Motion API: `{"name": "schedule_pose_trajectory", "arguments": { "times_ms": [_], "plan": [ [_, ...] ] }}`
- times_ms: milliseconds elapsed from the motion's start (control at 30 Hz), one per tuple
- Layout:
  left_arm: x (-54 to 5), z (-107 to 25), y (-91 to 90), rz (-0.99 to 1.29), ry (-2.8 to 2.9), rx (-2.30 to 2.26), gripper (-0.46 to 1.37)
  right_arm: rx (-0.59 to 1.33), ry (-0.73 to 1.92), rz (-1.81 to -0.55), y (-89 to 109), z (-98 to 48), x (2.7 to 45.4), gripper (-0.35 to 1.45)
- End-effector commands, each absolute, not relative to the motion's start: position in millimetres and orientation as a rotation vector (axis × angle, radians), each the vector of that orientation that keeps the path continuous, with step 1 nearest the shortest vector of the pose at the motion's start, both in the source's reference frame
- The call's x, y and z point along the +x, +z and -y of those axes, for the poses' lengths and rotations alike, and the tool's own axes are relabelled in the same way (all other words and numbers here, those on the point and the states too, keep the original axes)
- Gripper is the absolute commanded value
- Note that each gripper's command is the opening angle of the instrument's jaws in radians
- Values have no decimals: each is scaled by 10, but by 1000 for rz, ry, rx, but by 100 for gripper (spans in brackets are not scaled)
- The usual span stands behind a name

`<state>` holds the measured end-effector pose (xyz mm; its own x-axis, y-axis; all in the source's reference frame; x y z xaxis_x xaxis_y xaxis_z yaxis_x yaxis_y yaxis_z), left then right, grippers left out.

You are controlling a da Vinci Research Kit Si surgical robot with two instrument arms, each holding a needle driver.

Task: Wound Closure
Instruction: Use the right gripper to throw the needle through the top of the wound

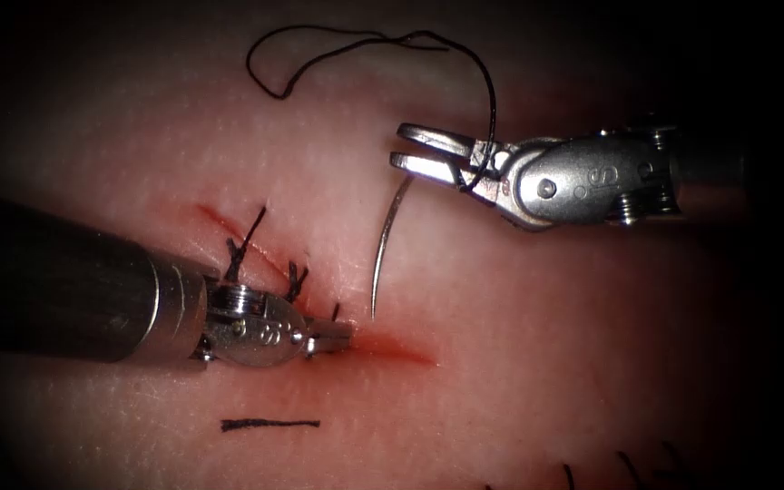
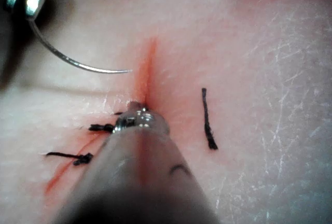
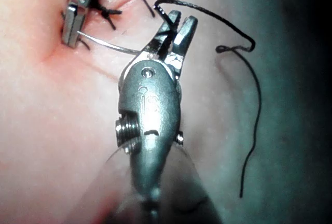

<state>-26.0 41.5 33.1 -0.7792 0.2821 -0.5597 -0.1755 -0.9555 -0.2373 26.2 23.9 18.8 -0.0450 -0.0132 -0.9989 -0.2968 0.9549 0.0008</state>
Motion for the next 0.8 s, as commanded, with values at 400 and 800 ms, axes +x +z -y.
{"name": "schedule_pose_trajectory", "arguments": {
  "times_ms": [400, 800],
  "plan": [
    [-262, -417, 318, 249, 2730, -910, -35, -262, 227, -1600, 186, -241, 261, -35],
    [-262, -438, 291, 215, 2683, -959, -35, -328, 161, -1579, 181, -252, 256, -35]
  ]
}}
